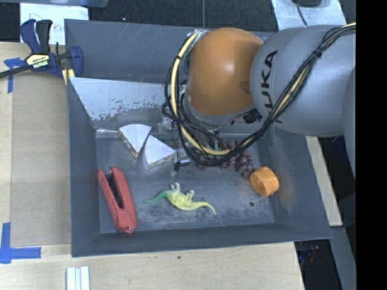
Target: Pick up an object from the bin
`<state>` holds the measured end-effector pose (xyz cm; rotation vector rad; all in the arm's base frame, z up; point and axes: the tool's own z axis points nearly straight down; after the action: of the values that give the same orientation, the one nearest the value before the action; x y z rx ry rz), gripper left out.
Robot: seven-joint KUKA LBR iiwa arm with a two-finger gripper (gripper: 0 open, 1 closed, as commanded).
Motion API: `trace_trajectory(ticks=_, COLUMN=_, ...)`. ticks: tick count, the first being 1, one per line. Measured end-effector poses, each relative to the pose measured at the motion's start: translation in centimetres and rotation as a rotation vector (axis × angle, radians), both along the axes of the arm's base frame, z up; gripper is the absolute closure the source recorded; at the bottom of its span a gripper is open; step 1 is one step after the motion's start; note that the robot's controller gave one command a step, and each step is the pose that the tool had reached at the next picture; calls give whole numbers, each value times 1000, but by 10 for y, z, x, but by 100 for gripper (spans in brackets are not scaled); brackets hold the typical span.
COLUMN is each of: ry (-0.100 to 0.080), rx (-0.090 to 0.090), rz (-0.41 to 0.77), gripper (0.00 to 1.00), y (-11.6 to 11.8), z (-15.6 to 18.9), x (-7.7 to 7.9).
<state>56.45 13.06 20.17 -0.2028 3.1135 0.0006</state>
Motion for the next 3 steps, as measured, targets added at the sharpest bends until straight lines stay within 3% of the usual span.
trace_trajectory(ticks=1, ry=10, rx=-1, rz=-96, gripper=100, y=-6, z=-36, x=41)
trace_trajectory(ticks=3, ry=5, rx=-1, rz=-82, gripper=100, y=2, z=-42, x=46)
